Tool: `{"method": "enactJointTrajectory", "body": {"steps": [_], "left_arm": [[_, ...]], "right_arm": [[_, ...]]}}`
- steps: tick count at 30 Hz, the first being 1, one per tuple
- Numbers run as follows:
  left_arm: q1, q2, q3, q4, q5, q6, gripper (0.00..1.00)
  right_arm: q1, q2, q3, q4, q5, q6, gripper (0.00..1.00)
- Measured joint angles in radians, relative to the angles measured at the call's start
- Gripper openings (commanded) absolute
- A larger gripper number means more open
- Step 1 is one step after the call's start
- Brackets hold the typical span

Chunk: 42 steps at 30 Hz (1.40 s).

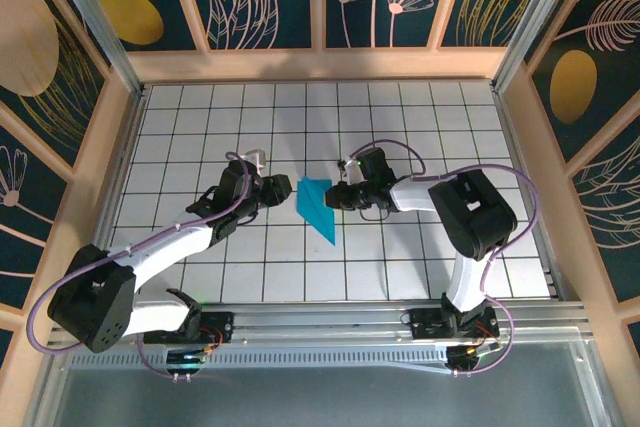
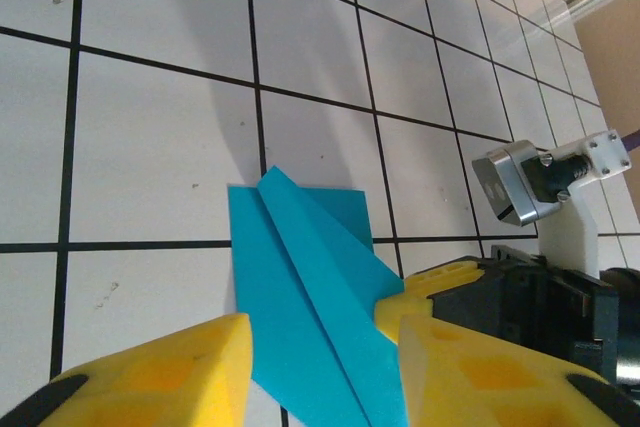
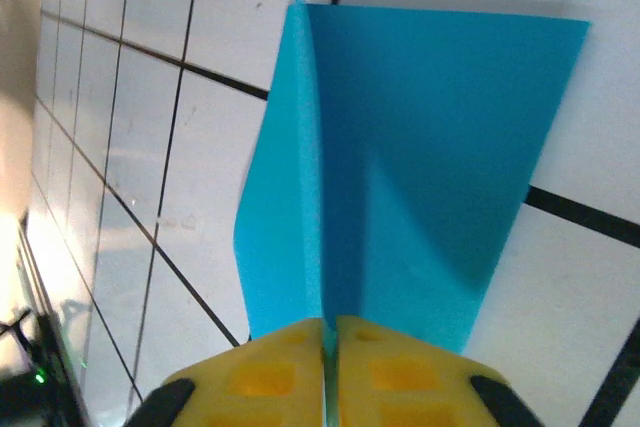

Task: Fold a paper plane with a square sheet of paper (fold left side to right side)
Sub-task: Turn over the paper at the center of the table.

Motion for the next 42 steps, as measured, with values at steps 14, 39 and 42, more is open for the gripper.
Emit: {"method": "enactJointTrajectory", "body": {"steps": [14,39,42], "left_arm": [[0.020,-0.174,-0.002,0.265,0.213,-0.119,0.61],[-0.002,0.000,0.113,0.513,0.551,-0.179,0.18],[-0.002,-0.002,0.113,0.499,0.544,-0.166,0.10]], "right_arm": [[-0.133,-0.530,-0.131,0.179,-0.124,0.019,0.00],[-0.071,-0.576,-0.165,0.505,-0.336,0.305,0.00],[-0.071,-0.576,-0.165,0.479,-0.327,0.299,0.01]]}}
